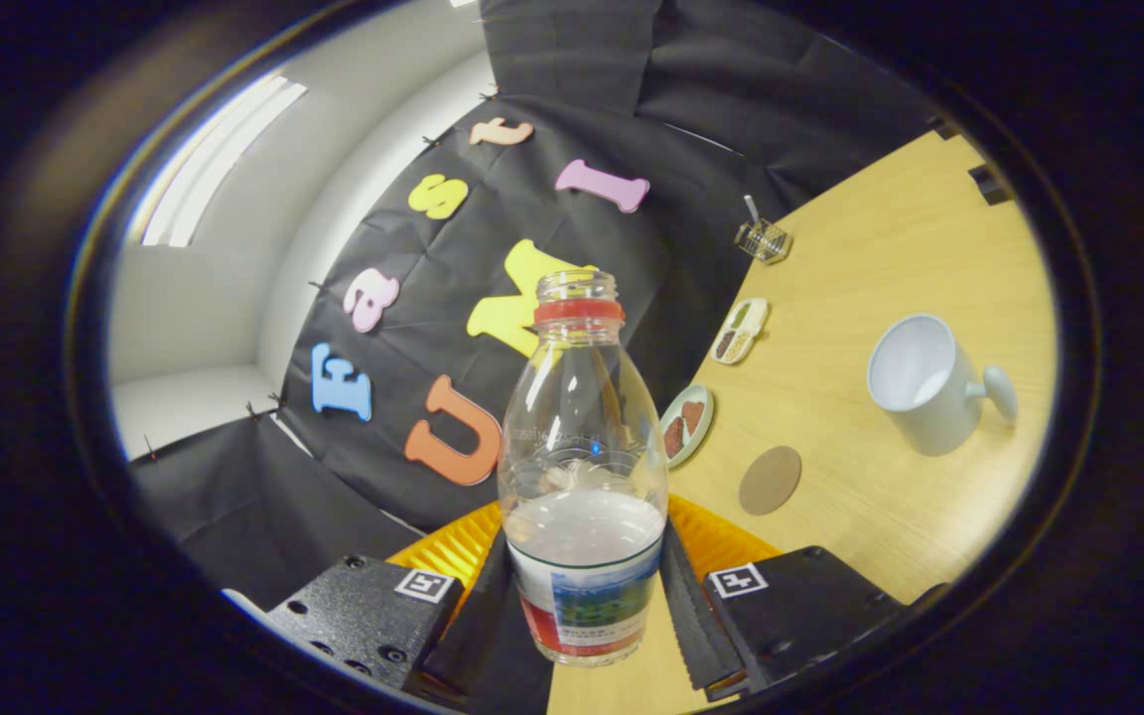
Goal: Take the bottle from table, then pour the juice into the cup, finally place the bottle on the coaster
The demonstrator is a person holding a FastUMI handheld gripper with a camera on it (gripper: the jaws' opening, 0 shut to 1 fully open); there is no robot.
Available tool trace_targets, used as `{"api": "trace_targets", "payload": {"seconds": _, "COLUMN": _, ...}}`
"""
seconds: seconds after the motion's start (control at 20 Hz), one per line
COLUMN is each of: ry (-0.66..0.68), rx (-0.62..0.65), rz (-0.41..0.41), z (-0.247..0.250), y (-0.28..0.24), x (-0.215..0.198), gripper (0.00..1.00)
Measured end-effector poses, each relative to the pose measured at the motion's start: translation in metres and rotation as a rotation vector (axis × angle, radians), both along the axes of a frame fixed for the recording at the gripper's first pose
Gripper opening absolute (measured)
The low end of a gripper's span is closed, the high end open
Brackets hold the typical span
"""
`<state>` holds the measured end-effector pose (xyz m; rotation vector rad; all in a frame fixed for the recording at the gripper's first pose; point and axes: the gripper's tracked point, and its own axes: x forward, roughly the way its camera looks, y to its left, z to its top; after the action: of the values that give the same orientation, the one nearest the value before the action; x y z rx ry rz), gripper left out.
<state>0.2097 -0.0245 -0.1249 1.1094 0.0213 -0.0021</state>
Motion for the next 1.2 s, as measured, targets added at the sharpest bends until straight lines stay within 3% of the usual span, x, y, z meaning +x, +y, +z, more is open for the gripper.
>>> {"api": "trace_targets", "payload": {"seconds": 0.45, "ry": -0.026, "rx": 0.247, "rz": 0.012, "z": -0.006, "y": -0.007, "x": 0.004, "gripper": 0.78}}
{"api": "trace_targets", "payload": {"seconds": 1.2, "ry": -0.064, "rx": 0.499, "rz": 0.008, "z": -0.003, "y": -0.012, "x": 0.001, "gripper": 0.78}}
